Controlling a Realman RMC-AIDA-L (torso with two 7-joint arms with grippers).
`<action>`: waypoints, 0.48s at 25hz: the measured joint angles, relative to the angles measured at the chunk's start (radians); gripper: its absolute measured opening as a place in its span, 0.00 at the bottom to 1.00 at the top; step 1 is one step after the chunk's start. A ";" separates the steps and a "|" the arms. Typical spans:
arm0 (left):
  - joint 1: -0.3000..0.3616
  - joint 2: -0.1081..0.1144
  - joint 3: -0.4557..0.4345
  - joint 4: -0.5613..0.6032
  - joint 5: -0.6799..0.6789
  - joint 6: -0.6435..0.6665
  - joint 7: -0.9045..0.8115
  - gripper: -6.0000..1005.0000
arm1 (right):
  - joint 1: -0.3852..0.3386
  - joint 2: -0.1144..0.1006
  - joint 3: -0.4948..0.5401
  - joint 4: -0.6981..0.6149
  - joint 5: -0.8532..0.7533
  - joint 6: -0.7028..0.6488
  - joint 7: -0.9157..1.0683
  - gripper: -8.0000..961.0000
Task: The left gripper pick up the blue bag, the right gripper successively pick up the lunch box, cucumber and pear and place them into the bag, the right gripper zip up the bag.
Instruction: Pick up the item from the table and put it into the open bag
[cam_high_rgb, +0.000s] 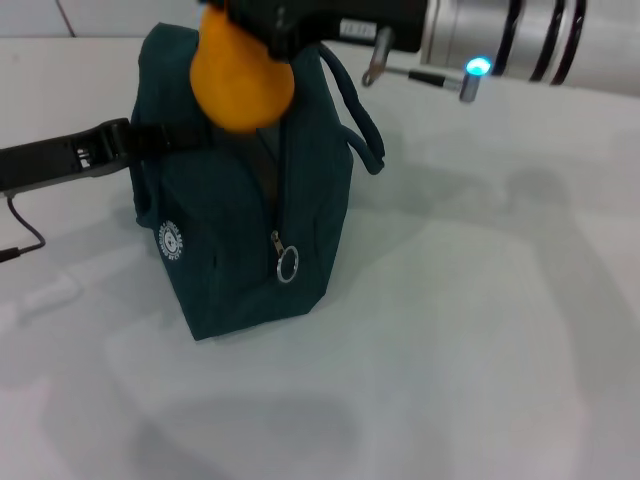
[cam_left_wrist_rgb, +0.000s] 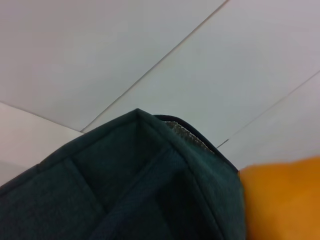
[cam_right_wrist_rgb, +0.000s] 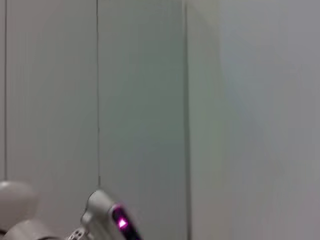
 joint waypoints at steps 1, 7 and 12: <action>0.001 0.000 0.000 0.000 0.000 0.000 0.000 0.05 | -0.001 0.000 -0.014 0.002 0.005 0.002 -0.001 0.04; 0.016 0.001 -0.017 0.000 -0.006 -0.003 0.002 0.05 | -0.027 0.000 -0.035 0.008 0.010 0.006 -0.003 0.04; 0.024 0.002 -0.033 0.000 -0.006 -0.004 0.006 0.05 | -0.039 0.000 -0.040 0.042 0.011 0.007 -0.003 0.04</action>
